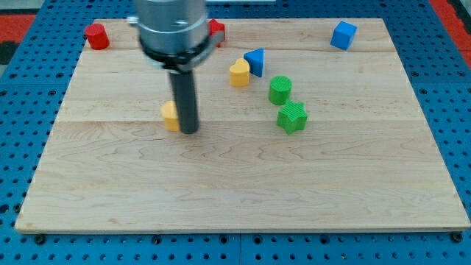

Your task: Push the hexagon to the center left side of the board

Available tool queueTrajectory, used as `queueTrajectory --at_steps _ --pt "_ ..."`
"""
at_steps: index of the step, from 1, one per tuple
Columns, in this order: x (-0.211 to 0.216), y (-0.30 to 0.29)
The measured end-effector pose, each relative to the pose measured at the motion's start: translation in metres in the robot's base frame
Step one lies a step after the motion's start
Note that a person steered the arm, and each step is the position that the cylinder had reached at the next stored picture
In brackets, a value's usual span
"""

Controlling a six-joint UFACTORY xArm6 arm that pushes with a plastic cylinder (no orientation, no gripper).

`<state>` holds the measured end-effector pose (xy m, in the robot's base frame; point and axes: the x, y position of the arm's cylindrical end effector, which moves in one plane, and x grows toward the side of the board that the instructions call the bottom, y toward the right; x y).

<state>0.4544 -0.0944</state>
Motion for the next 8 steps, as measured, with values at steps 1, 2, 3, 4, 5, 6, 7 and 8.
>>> queueTrajectory --at_steps 1,2,3,4,5,6,7,8 --pt "-0.027 -0.057" --pt "-0.011 -0.055" --pt "-0.021 -0.014" --pt "-0.05 -0.003" --pt "-0.068 -0.03" --pt "-0.067 -0.083" --pt "-0.066 -0.107" --pt "-0.066 -0.097"
